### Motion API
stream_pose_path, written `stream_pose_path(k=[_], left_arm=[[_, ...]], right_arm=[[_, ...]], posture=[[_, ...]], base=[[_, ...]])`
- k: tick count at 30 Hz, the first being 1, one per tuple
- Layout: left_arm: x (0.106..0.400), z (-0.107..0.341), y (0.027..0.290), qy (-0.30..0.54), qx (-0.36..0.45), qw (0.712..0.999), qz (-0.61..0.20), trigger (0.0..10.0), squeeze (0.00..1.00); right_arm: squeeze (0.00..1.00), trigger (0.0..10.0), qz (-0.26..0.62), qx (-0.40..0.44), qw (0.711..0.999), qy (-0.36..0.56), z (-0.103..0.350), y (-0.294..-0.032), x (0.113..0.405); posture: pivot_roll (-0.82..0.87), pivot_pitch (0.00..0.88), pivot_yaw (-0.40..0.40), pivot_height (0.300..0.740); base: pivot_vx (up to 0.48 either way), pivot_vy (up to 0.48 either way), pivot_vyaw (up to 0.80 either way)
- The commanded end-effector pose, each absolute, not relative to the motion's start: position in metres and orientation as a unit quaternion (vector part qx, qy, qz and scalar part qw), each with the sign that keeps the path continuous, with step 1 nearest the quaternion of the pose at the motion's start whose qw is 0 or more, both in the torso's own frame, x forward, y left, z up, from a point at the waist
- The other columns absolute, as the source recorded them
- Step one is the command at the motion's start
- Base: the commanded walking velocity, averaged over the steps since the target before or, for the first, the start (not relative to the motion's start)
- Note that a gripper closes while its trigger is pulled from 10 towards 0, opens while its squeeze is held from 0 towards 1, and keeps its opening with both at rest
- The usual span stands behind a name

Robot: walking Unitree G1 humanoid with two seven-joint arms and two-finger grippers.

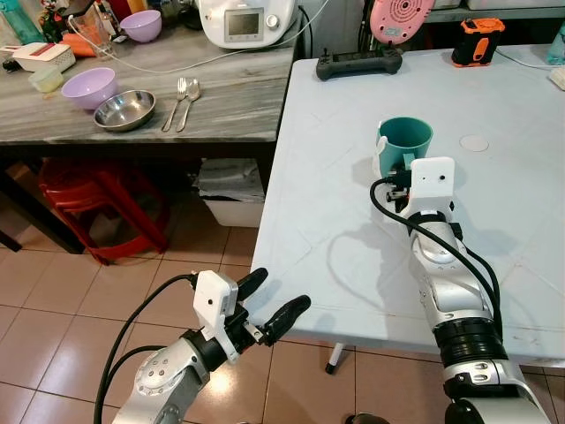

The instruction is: Setting the table

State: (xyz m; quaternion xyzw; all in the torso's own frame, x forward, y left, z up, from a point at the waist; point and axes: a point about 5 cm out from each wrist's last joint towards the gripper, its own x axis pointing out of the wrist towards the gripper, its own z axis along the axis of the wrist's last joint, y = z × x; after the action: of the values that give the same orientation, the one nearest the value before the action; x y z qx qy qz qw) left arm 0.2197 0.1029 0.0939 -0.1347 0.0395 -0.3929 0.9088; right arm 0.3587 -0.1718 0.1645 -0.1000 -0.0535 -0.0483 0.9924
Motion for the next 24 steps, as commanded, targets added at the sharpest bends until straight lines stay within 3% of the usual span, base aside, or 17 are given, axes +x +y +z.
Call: stream_pose_path(k=[1, 24], left_arm=[[0.222, 0.098, 0.108, 0.034, -0.134, 0.914, -0.382, 10.0, 0.00], [0.236, 0.112, 0.102, 0.003, -0.152, 0.920, -0.363, 10.0, 0.00]], right_arm=[[0.00, 0.0, -0.044, -0.100, 0.992, -0.062, 0.168, -0.166, 0.361], [0.00, 0.0, -0.057, -0.060, 0.995, -0.055, 0.165, -0.171, 0.360]], posture=[[-0.07, 0.132, 0.128, 0.740], [-0.06, 0.101, 0.126, 0.740]], base=[[0.000, 0.000, 0.00], [0.000, 0.000, 0.00]])
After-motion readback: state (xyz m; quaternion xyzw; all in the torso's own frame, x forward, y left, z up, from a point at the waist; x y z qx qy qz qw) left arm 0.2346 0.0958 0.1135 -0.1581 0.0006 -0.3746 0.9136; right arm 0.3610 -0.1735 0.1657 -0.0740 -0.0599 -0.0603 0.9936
